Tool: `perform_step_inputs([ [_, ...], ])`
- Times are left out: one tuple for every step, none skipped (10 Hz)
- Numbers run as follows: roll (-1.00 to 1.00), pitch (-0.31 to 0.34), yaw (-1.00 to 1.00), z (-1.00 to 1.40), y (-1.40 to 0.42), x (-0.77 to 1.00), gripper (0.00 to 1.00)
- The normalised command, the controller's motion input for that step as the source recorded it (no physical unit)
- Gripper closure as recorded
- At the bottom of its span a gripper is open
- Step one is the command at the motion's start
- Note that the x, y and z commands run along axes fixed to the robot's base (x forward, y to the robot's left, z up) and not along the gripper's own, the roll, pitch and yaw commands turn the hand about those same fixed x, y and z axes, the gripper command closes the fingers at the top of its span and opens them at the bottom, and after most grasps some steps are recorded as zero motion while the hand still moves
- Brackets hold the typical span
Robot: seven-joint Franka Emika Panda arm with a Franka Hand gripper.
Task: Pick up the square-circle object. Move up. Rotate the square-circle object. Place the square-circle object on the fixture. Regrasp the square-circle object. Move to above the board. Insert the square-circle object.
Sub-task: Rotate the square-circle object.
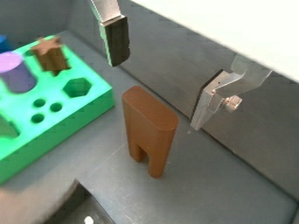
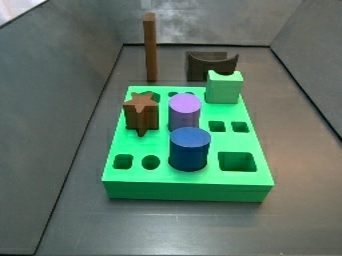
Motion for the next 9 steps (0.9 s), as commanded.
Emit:
perform_step_inputs([
  [0.00, 0.011, 1.00, -0.02, 0.00, 0.03, 0.00],
  [0.00, 0.012, 1.00, -0.02, 0.00, 0.03, 0.00],
  [0.00, 0.012, 1.00, -0.02, 0.00, 0.03, 0.00],
  [0.00, 0.013, 1.00, -0.02, 0.00, 0.03, 0.00],
  [0.00, 0.014, 1.00, -0.02, 0.00, 0.03, 0.00],
  [0.00, 0.015, 1.00, -0.02, 0.00, 0.03, 0.00],
  [0.00, 0.015, 1.00, -0.02, 0.00, 0.03, 0.00],
  [0.00, 0.017, 1.00, -0.02, 0.00, 0.03, 0.00],
  [0.00, 0.017, 1.00, -0.02, 0.00, 0.03, 0.00],
])
